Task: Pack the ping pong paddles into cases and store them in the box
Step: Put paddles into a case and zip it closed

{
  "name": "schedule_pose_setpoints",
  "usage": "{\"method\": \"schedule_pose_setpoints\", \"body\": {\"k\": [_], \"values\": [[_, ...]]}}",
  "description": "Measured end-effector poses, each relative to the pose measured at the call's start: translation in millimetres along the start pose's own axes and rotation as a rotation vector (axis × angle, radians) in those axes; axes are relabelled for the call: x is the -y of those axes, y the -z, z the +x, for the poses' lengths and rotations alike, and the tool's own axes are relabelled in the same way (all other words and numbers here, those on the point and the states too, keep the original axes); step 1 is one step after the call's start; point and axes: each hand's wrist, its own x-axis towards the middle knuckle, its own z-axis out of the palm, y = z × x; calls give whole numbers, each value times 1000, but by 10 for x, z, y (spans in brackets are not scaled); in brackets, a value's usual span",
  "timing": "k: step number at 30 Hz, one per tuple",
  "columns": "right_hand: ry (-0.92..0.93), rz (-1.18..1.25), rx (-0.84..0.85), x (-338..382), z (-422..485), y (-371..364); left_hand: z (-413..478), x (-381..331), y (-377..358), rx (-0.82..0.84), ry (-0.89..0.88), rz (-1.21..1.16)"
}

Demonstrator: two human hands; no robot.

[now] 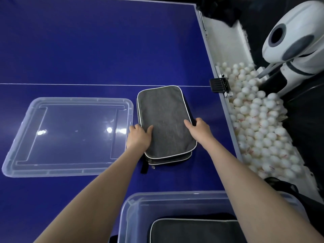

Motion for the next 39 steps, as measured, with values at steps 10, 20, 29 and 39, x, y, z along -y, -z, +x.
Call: {"method": "schedule_pose_setpoints", "body": {"k": [10, 20, 29, 39], "values": [[21, 440, -24, 263, -346, 240, -196, -115, 426, -5, 40, -497], [172, 559, 49, 629, -1166, 581, -971, -71, 1119, 222, 169, -1164], [184, 943, 229, 321, -2463, 325, -2029, 348, 1409, -202, 286, -1543], [381, 587, 574, 187, -3856, -738, -3097, 1376, 1270, -764, 628, -1773]]}}
